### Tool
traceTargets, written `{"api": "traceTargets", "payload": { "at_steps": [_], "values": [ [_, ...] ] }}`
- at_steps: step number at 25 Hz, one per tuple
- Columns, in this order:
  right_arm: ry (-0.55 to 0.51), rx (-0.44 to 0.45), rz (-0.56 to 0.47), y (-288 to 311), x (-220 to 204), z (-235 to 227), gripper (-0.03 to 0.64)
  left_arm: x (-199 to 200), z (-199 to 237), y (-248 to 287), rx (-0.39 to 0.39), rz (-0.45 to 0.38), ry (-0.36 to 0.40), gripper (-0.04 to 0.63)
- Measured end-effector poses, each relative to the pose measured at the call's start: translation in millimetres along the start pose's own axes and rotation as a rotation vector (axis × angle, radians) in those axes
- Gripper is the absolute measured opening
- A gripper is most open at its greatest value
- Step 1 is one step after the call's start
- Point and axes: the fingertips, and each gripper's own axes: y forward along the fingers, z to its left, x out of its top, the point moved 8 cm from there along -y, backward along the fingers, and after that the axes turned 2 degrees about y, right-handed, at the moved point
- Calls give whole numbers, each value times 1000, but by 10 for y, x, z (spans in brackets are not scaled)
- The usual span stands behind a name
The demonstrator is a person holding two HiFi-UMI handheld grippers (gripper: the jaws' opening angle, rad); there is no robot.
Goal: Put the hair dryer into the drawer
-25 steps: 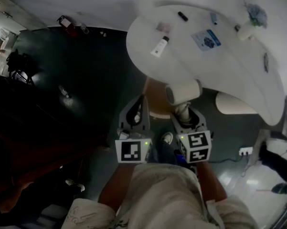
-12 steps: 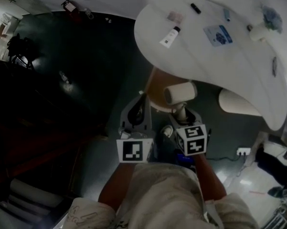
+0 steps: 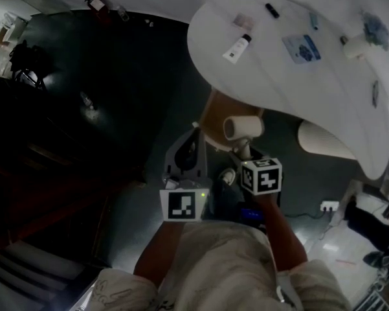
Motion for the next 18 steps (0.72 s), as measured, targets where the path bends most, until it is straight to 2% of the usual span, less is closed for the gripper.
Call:
{"api": "traceTargets", "payload": {
  "at_steps": [12,18],
  "values": [
    [95,-13,68,330,196,-84,249,67,229,177,-38,-2,6,2],
    [127,-54,94,510,308,-167,249,77,388,343,-65,11,-1,2]
  ]
}}
